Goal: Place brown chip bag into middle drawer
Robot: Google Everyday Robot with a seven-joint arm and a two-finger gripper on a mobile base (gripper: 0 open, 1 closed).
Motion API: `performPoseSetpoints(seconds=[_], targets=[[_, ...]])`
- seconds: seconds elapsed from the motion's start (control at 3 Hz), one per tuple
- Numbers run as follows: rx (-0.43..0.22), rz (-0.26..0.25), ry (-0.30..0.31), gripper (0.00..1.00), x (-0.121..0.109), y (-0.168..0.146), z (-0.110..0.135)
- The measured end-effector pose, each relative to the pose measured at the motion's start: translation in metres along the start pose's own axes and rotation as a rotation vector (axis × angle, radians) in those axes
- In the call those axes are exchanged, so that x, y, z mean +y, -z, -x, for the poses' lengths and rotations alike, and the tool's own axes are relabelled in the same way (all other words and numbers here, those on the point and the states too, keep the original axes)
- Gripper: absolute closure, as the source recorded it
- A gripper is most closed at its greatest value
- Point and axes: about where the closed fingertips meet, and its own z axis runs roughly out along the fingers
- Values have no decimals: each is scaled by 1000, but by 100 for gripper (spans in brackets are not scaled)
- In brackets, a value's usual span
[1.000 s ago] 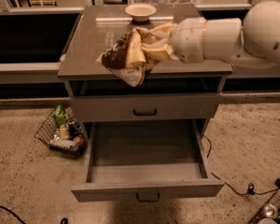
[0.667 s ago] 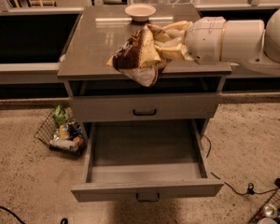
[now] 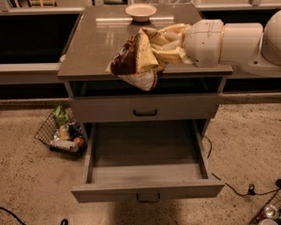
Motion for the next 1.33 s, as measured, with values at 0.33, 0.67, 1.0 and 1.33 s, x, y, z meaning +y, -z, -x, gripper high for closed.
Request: performPoseSetpoints(seconds=[0.33, 0.67, 1.0, 1.33], targets=[[-70, 124, -1, 100, 43, 6, 12], [-43, 229, -71, 100, 95, 22, -13], [48, 294, -173, 100, 145, 28, -63], [48, 294, -173, 100, 145, 28, -63]])
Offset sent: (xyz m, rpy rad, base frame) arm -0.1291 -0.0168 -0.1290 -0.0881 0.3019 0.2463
